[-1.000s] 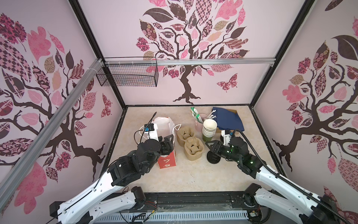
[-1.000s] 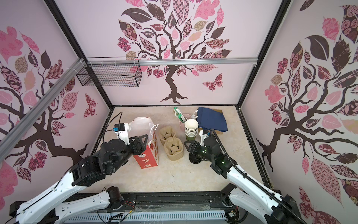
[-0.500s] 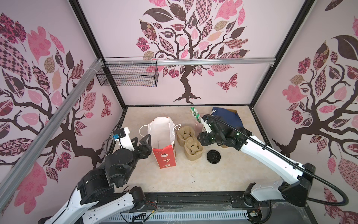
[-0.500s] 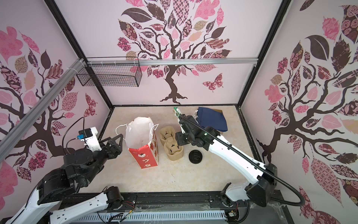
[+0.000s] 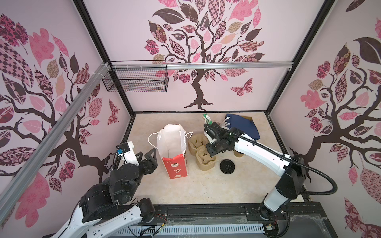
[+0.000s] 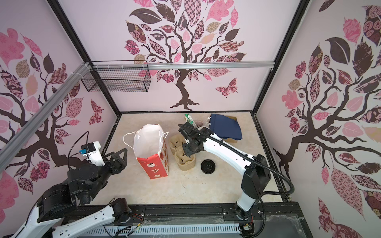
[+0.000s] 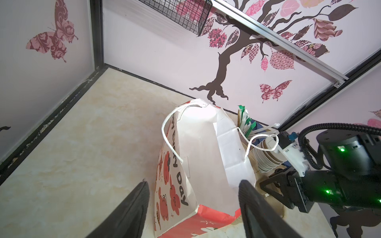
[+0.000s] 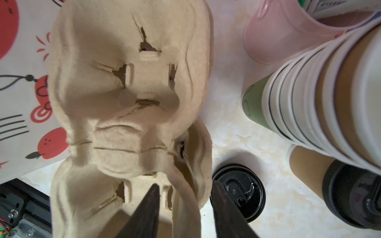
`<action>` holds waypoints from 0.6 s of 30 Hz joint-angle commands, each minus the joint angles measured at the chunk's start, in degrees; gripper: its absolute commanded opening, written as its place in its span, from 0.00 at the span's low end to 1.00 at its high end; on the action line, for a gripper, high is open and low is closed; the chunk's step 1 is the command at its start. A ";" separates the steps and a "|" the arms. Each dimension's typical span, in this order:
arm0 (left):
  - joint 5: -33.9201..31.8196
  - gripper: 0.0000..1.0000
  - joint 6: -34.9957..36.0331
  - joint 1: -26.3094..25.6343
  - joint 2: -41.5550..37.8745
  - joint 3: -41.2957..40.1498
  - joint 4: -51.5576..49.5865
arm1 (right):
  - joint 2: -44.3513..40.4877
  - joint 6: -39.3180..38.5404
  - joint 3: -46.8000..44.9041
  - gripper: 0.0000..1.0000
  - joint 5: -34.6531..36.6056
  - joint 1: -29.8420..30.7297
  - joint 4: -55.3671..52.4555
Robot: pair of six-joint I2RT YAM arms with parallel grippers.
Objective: Pack a coffee takeout order
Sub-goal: Pick up the cup tray from the cup tray.
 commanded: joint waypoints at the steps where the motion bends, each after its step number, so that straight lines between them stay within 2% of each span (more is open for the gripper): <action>1: -1.00 0.72 -0.06 0.15 -0.01 -1.07 -0.33 | 1.92 -0.34 2.98 0.37 0.72 0.40 -3.41; 6: -0.96 0.72 0.12 0.15 0.30 -1.04 -0.14 | 1.69 -0.33 2.71 0.26 0.48 0.40 -3.27; 18: -1.33 0.72 0.39 0.15 0.62 -0.28 -0.35 | 0.83 -0.61 2.00 0.15 -0.65 0.40 -2.91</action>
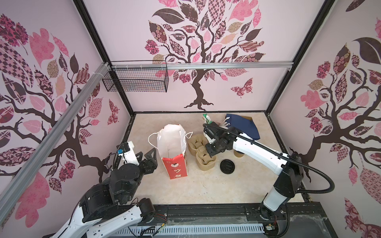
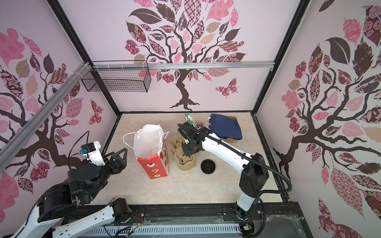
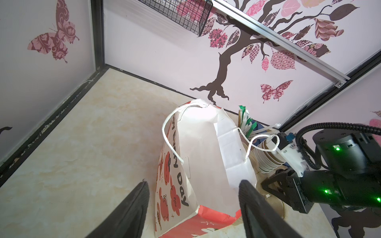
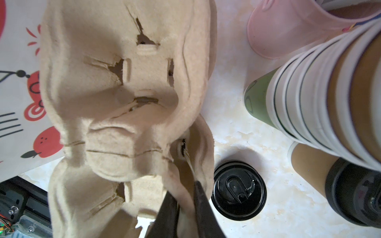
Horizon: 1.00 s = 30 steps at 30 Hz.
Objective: Pack a coffee takeout order
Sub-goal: Pick up the cup tray from the cup tray.
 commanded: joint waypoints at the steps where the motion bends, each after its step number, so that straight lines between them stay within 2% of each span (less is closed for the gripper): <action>1: -0.90 0.72 0.38 0.17 0.48 -0.25 -0.34 | -0.08 -0.25 1.03 0.14 -0.23 0.40 -1.27; 8: -1.60 0.72 0.67 0.17 0.81 0.57 -0.98 | -2.23 0.16 -0.25 0.08 -2.18 0.24 0.53; 13: -3.24 0.72 1.42 0.17 1.08 2.22 -2.29 | -5.40 1.22 -2.21 0.04 -6.64 -1.53 2.78; 22: -3.99 0.73 4.14 0.17 4.59 2.95 2.33 | -17.25 7.03 -11.39 0.00 -14.54 -7.07 9.51; 30: -5.12 0.79 11.86 0.34 11.98 8.66 4.16 | -25.58 12.04 -16.95 0.00 -17.21 -8.42 14.40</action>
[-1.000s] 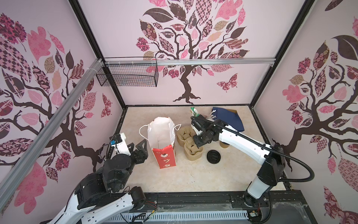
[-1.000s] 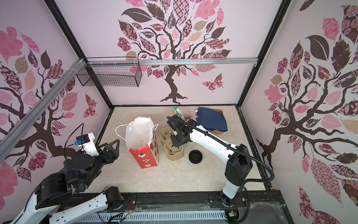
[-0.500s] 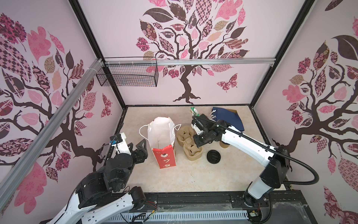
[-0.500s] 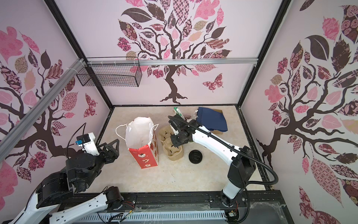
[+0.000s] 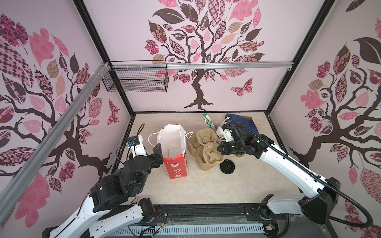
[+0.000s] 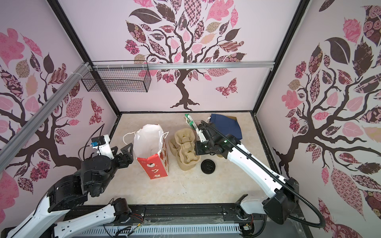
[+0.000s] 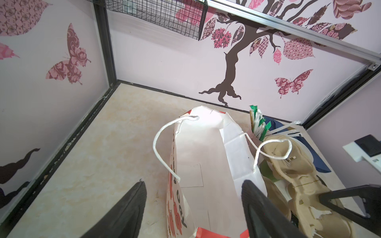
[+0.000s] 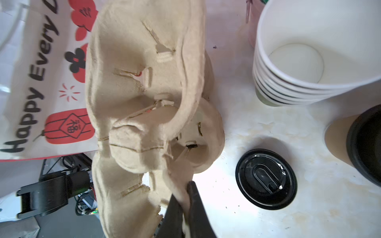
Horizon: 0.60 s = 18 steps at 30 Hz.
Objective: Pack a coffee takeout order
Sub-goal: Pick up the cup tray from the cup tray.
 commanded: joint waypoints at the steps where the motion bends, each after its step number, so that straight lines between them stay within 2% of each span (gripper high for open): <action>1: -1.40 0.81 6.32 0.74 3.61 5.50 1.94 | -3.40 3.01 -0.12 0.00 -1.47 -0.14 2.31; 4: 3.59 0.82 9.89 6.35 6.80 9.84 1.49 | -5.32 3.89 -0.11 0.00 0.71 -0.09 2.01; 8: 19.72 0.86 12.41 22.14 9.98 12.41 1.49 | -7.72 4.62 0.30 0.00 3.67 -0.15 1.88; 11: 26.16 0.94 12.27 30.82 12.22 12.83 0.84 | -8.75 4.77 0.75 0.00 4.59 -0.14 1.53; 13: 28.62 0.95 11.79 34.71 12.81 12.50 1.25 | -9.63 4.80 0.92 0.00 4.85 -0.12 1.48; 15: 34.38 0.96 11.92 37.35 13.06 12.04 2.34 | -10.12 4.78 1.07 0.00 5.01 -0.15 1.28; 18: 38.79 0.98 12.61 38.03 14.86 12.82 1.07 | -10.32 4.53 1.30 0.00 4.91 -0.20 1.08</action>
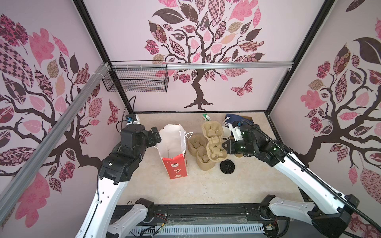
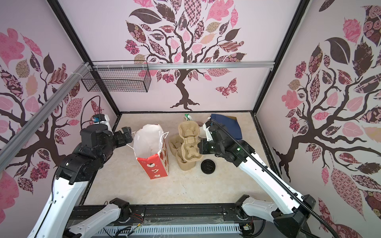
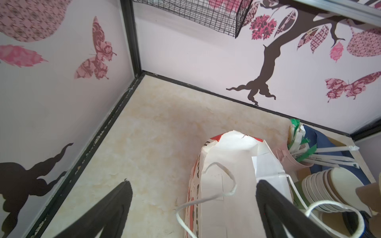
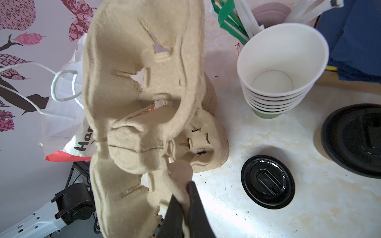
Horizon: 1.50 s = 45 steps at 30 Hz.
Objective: Pack a coffee takeout order
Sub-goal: Pick up the cup tray from the cup tray, then pick up the takeout bag from the middle-left of the table.
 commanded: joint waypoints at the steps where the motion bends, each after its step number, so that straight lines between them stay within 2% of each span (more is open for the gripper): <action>1: 8.96 0.98 1.81 0.53 0.98 1.95 -1.10 | -1.62 0.04 1.72 0.00 0.85 -0.18 -0.08; 8: 9.24 0.98 3.53 0.79 3.36 0.45 -3.64 | -1.96 0.03 1.01 0.00 0.10 -0.20 0.69; 14: 5.65 0.97 4.13 0.97 3.54 -3.20 -6.55 | -2.23 0.19 0.10 0.00 -0.50 -0.23 1.48; 19: 8.77 0.79 3.03 1.65 2.53 -7.59 -5.13 | -2.33 0.17 -0.43 0.00 -0.55 -0.23 1.73; 26: 9.68 0.52 3.03 1.89 3.94 -8.56 -4.00 | -3.02 0.02 -0.57 0.00 -0.73 -0.22 1.51; 43: 11.84 0.17 2.77 2.64 4.69 -10.67 -1.35 | -3.47 0.42 -0.52 0.00 -1.13 -0.17 1.60; 45: 12.31 0.10 2.61 2.63 4.48 -10.46 -1.12 | -3.40 0.40 -0.54 0.00 -1.21 -0.19 1.63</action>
